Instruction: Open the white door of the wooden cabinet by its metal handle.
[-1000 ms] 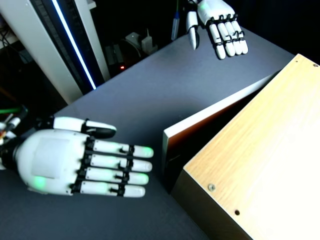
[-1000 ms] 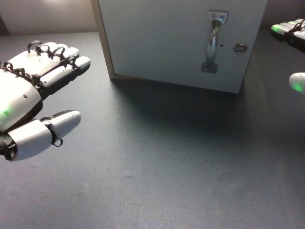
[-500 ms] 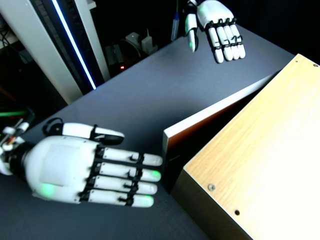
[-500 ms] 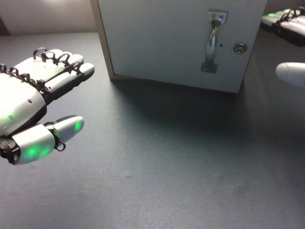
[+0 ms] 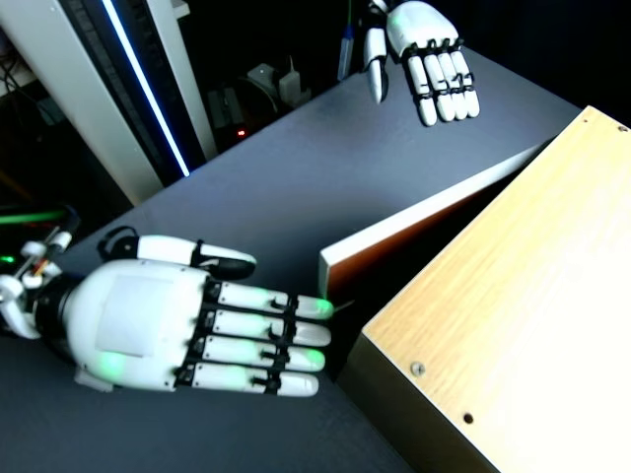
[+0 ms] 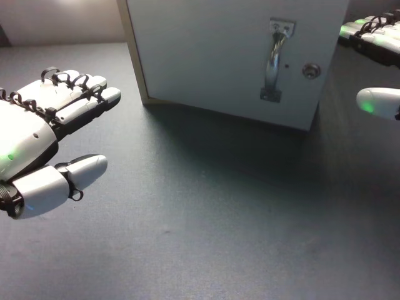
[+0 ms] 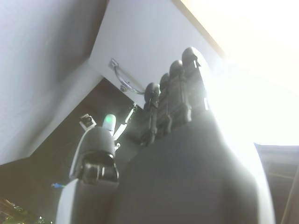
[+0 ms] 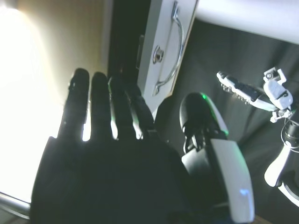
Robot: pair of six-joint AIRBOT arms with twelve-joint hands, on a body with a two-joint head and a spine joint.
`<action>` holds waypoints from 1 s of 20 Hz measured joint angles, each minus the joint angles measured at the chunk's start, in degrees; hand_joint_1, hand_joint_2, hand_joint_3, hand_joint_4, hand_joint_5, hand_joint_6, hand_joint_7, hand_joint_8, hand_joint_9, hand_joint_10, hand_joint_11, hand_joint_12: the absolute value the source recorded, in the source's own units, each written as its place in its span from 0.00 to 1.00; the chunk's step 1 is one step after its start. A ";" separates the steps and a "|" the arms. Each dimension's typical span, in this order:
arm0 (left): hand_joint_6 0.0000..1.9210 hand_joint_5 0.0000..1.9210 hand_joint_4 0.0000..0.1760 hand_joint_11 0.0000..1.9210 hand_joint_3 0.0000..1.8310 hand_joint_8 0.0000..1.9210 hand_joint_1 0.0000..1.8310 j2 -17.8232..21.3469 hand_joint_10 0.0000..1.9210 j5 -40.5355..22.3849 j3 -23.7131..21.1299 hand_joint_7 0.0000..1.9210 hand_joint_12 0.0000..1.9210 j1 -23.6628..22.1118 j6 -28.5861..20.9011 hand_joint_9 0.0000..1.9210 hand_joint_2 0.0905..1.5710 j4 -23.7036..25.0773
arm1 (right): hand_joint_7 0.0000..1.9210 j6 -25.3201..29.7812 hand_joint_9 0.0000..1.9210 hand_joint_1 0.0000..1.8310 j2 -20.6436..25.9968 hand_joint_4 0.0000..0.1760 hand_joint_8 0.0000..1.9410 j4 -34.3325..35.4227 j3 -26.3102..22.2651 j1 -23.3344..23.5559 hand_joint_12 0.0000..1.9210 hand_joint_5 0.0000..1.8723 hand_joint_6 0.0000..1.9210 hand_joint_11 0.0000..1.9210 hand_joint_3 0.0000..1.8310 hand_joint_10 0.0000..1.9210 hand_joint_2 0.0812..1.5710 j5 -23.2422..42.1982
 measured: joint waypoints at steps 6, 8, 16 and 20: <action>0.00 0.06 0.00 0.04 0.00 0.00 0.00 0.00 0.00 -0.46 -0.28 0.03 0.03 0.13 0.00 0.03 0.95 -0.17 | 0.00 0.00 0.00 0.21 1.31 0.00 0.00 -1.60 -2.60 -0.87 0.00 0.00 0.00 0.00 0.00 0.00 0.97 3.85; 0.00 0.07 0.00 0.05 0.00 0.00 0.00 0.00 0.01 -0.94 -0.35 0.04 0.03 0.59 0.00 0.04 0.96 -0.13 | 0.00 0.00 0.00 0.23 1.95 0.00 0.00 -1.88 -3.26 -1.25 0.00 0.00 0.00 0.00 0.00 0.00 0.96 4.50; 0.00 0.07 0.00 0.02 0.00 0.00 0.00 0.39 0.00 -2.32 -0.63 0.03 0.02 1.44 -0.20 0.02 0.97 -1.42 | 0.00 0.22 0.00 0.04 3.10 0.00 0.00 -4.79 -5.92 -1.49 0.01 0.02 0.00 0.01 0.00 0.00 0.92 6.80; 0.00 0.06 0.00 0.03 0.00 0.00 0.00 1.11 0.00 -3.37 -0.63 0.03 0.03 1.53 -0.17 0.03 0.97 -2.14 | 0.00 1.92 0.00 0.00 3.28 0.00 0.00 -7.17 -6.58 -1.49 0.00 0.01 0.00 0.00 0.00 0.00 0.89 7.58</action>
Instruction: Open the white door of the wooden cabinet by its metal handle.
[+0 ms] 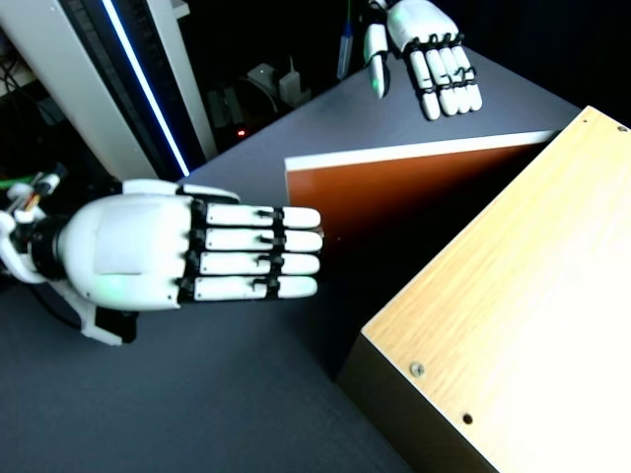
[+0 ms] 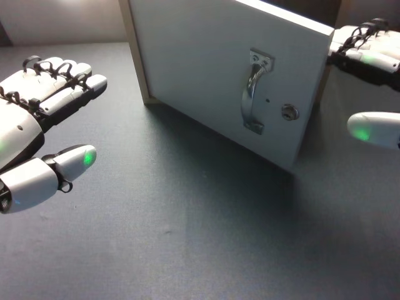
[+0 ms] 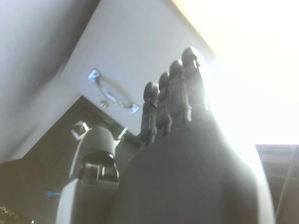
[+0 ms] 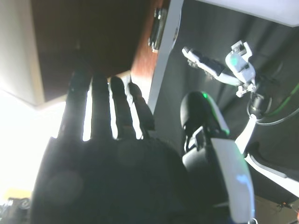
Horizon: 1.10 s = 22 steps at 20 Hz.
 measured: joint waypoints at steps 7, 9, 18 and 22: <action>0.00 0.06 0.00 0.03 0.00 0.00 0.00 0.22 0.00 0.70 -0.07 0.03 0.03 0.61 0.00 0.03 0.96 0.20 | 0.00 1.40 0.00 0.02 -0.50 0.00 0.00 -4.17 -0.87 0.00 0.01 0.03 0.00 0.02 0.00 0.00 0.94 1.77; 0.00 0.06 0.00 0.03 0.00 0.00 0.00 0.24 0.00 0.68 -0.07 0.02 0.03 0.68 0.00 0.02 0.95 0.02 | 0.00 2.01 0.00 0.02 -0.85 0.00 0.00 -5.09 -0.87 0.00 0.01 0.02 0.00 0.03 0.00 0.00 0.94 2.62; 0.00 0.06 0.00 0.04 0.00 0.00 0.00 0.61 0.00 0.59 -0.42 0.03 0.03 1.77 -0.02 0.03 0.97 -0.52 | 0.03 4.87 0.00 0.10 -4.02 0.00 0.00 -11.67 -0.79 0.22 0.00 0.05 0.00 0.00 0.00 0.00 0.95 3.37; 0.00 0.06 0.00 0.05 0.00 0.00 0.00 0.68 0.01 0.17 -0.42 0.03 0.03 1.75 0.00 0.04 0.96 -1.25 | 0.03 5.01 0.01 0.09 -5.90 0.00 0.00 -13.07 -0.04 1.97 0.01 0.06 0.00 0.02 0.00 0.00 0.95 3.15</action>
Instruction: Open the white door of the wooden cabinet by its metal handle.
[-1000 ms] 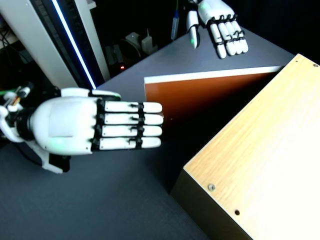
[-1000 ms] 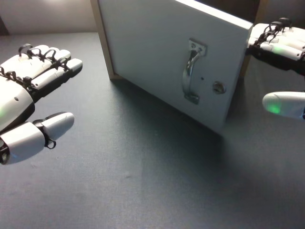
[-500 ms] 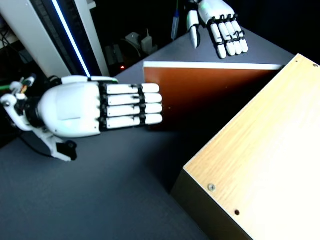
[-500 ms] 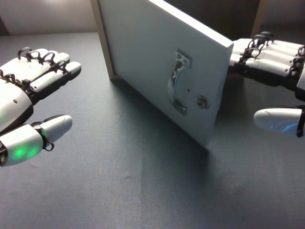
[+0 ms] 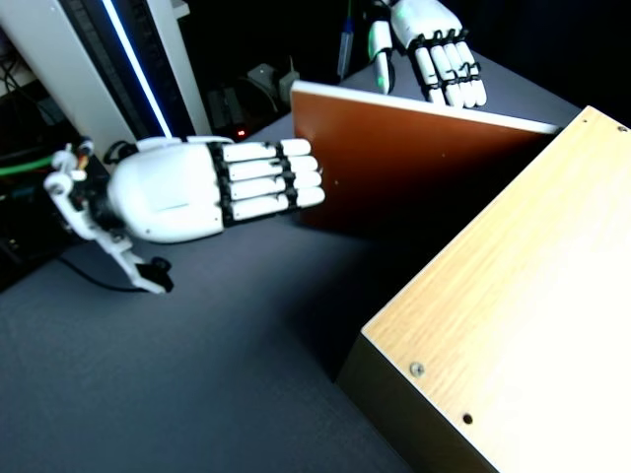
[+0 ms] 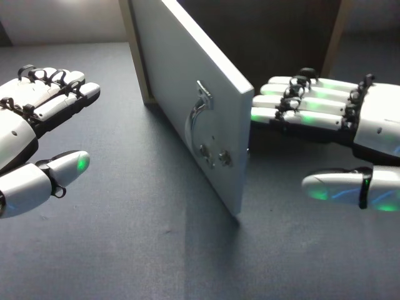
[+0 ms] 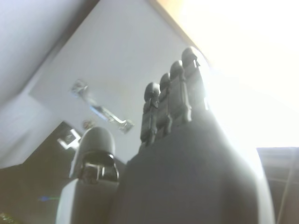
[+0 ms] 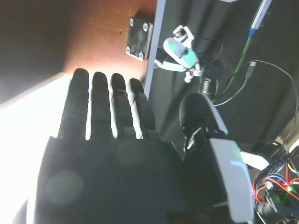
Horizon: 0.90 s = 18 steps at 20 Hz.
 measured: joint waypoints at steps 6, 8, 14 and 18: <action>0.00 0.06 0.00 0.05 0.00 0.00 0.00 -0.02 0.00 -0.20 0.00 0.03 0.04 0.00 0.00 0.04 0.85 0.00 | 0.01 1.29 0.00 0.12 -3.74 0.00 0.00 -2.01 1.16 1.64 0.00 0.03 0.00 0.00 0.00 0.00 0.95 -0.66; 0.00 0.07 0.00 0.03 0.01 0.00 0.00 -0.02 0.00 -0.26 0.00 0.02 0.03 0.07 0.00 0.03 0.91 -0.02 | 0.01 1.40 0.00 0.13 -4.57 0.00 0.00 -2.12 1.29 2.05 0.00 0.03 0.00 0.00 0.00 0.00 0.93 -0.94; 0.00 0.04 0.00 0.00 0.00 0.00 0.08 0.02 0.00 -1.09 -0.31 0.00 0.00 1.01 -0.02 0.00 0.89 -0.48 | 0.00 2.49 0.00 0.17 -7.63 0.00 0.00 -3.72 2.27 3.15 0.00 0.02 0.00 0.00 0.00 0.00 0.95 -3.15; 0.00 0.00 0.00 0.00 0.01 0.00 0.00 0.02 0.00 -1.01 -0.31 0.00 0.00 1.07 0.00 0.00 0.91 -1.16 | 0.04 2.58 0.00 0.27 -9.20 0.00 0.01 -4.87 2.51 5.38 0.00 0.05 0.00 0.00 0.00 0.00 0.91 -3.13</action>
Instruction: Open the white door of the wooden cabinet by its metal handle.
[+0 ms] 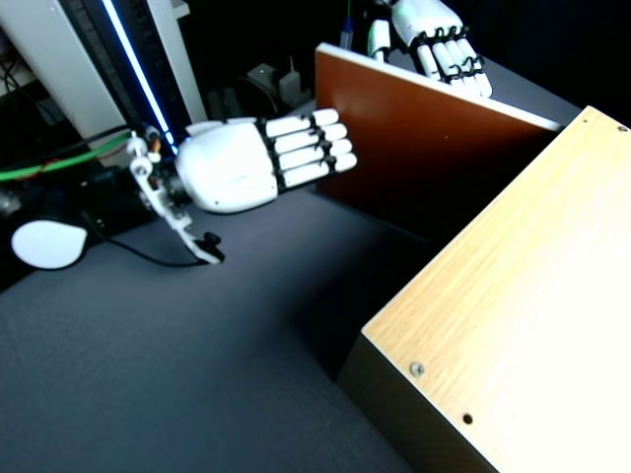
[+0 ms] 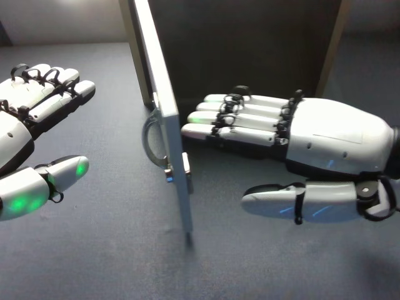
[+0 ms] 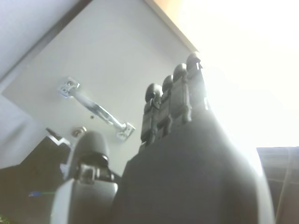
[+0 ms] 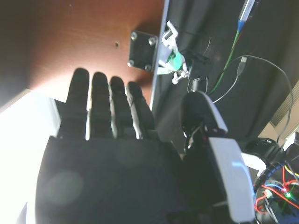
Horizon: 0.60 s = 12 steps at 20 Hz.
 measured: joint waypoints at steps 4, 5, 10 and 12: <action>0.01 0.02 0.00 0.04 0.03 0.00 0.00 -0.02 0.00 -0.04 0.00 0.01 0.02 0.00 0.00 0.01 0.97 0.04 | 0.00 0.13 0.00 0.27 -1.51 0.00 0.00 -1.66 0.20 1.29 0.00 0.01 0.00 0.00 0.00 0.00 0.91 -0.04; 0.00 0.00 0.00 0.00 0.03 0.00 0.00 -0.02 0.00 -0.04 0.00 0.00 0.00 0.00 0.00 0.00 0.99 0.09 | 0.02 0.17 0.00 0.24 -1.88 0.00 0.01 -1.70 0.33 1.68 0.00 0.02 0.00 0.00 0.00 0.00 0.92 -0.22; 0.01 0.01 0.00 0.00 0.03 0.00 0.00 -0.07 0.00 0.04 0.02 0.00 0.00 0.00 0.00 0.00 1.00 0.11 | 0.04 0.61 0.01 0.16 -3.52 0.00 0.00 -2.51 0.42 2.73 0.00 0.04 0.00 0.00 0.00 0.00 0.94 -0.11; 0.00 0.00 0.00 0.00 0.03 0.00 0.00 -0.09 0.00 0.07 0.13 0.01 0.00 0.00 0.00 0.00 1.00 0.04 | 0.02 0.83 0.00 0.21 -4.24 0.00 0.00 -3.13 0.44 3.26 0.00 0.02 0.00 0.00 0.00 0.00 0.92 -0.07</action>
